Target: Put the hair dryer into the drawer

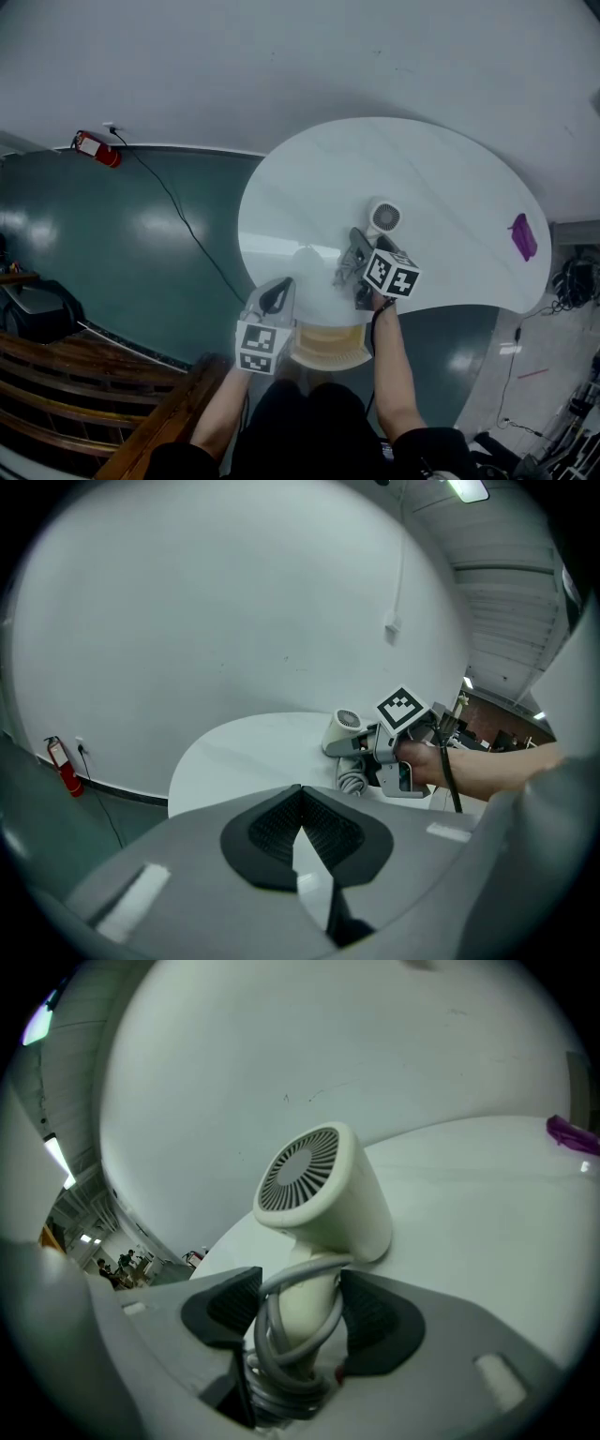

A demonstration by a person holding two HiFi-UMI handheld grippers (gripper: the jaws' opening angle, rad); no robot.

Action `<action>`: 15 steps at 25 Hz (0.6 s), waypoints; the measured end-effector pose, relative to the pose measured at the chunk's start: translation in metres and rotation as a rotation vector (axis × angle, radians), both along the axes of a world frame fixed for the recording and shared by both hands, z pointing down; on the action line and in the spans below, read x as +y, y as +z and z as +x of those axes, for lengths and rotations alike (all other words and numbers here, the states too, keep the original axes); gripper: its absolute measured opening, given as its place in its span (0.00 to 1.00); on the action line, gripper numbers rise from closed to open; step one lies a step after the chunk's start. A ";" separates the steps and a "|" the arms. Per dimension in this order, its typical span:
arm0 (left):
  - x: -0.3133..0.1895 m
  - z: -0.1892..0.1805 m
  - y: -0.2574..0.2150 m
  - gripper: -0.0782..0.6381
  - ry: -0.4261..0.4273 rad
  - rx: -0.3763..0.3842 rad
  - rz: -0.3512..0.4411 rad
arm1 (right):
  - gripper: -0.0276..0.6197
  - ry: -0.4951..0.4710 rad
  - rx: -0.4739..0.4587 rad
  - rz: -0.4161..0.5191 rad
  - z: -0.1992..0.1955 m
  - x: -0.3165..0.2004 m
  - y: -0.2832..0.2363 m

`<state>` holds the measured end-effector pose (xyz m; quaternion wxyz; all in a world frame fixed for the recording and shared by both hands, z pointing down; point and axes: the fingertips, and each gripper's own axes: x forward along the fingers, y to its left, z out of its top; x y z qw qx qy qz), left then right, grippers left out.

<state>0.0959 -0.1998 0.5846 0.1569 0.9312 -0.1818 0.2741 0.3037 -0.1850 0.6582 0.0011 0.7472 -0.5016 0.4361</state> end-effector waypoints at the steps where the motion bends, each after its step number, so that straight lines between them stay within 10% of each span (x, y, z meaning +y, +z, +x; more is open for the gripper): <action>1: 0.000 -0.001 0.000 0.12 -0.002 0.000 0.002 | 0.45 0.004 -0.004 0.004 0.000 0.001 0.000; 15: 0.007 -0.015 -0.006 0.12 -0.006 -0.008 0.019 | 0.44 0.008 -0.036 0.068 -0.004 0.016 -0.013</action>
